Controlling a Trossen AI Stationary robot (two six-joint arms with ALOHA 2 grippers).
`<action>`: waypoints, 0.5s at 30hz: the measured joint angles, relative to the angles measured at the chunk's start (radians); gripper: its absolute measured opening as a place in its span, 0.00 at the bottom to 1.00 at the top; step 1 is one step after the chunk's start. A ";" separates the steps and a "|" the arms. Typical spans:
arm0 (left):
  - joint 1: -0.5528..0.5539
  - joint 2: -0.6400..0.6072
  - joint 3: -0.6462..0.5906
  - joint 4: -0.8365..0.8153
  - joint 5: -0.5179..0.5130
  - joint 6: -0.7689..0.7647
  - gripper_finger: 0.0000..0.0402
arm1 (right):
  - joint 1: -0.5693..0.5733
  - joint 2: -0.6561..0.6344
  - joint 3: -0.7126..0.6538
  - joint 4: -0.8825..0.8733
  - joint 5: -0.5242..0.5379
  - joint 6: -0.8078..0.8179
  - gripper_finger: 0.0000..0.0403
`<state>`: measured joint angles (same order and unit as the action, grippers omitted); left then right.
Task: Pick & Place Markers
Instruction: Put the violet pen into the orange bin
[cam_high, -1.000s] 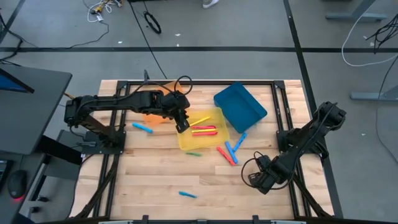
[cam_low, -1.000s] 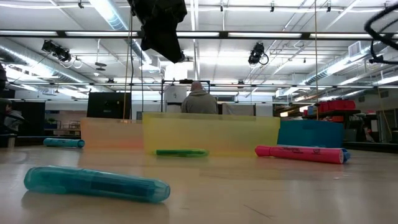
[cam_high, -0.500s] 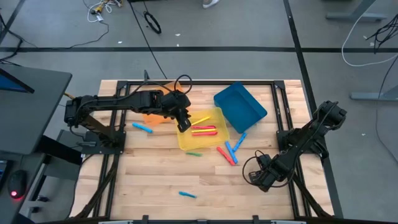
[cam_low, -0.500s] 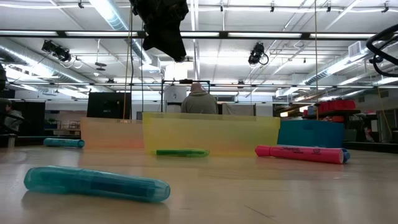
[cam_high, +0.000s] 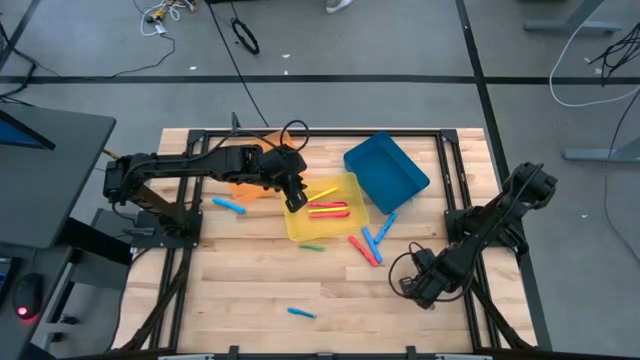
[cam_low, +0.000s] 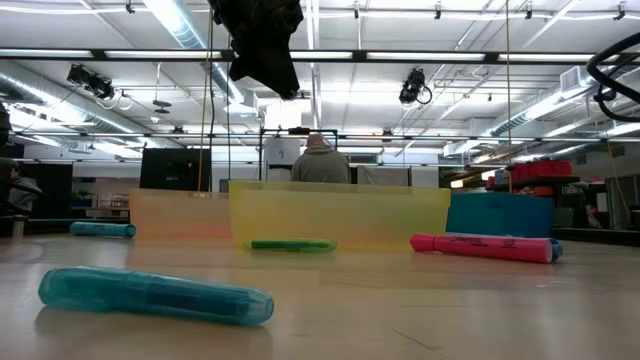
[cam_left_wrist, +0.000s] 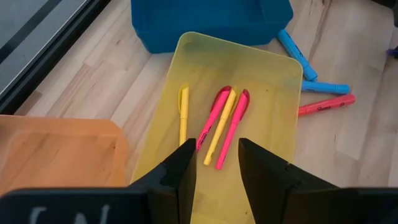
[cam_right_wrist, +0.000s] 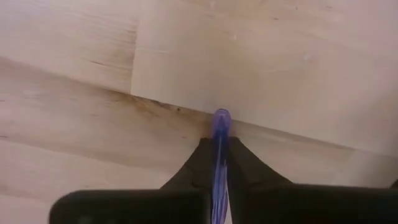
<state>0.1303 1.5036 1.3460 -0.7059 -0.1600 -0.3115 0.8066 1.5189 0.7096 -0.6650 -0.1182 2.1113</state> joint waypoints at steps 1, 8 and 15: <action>0.000 0.000 0.000 0.000 0.000 0.000 0.31 | 0.000 0.001 0.007 -0.010 -0.002 -0.001 0.03; 0.000 0.000 0.000 0.000 0.000 0.000 0.31 | 0.000 0.004 0.136 -0.111 -0.072 -0.086 0.05; 0.000 0.001 0.000 -0.001 0.000 0.005 0.31 | 0.000 0.003 0.466 -0.406 -0.135 -0.228 0.05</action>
<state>0.1304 1.5043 1.3460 -0.7067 -0.1600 -0.3067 0.8066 1.5223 1.1760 -1.0711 -0.2531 1.8835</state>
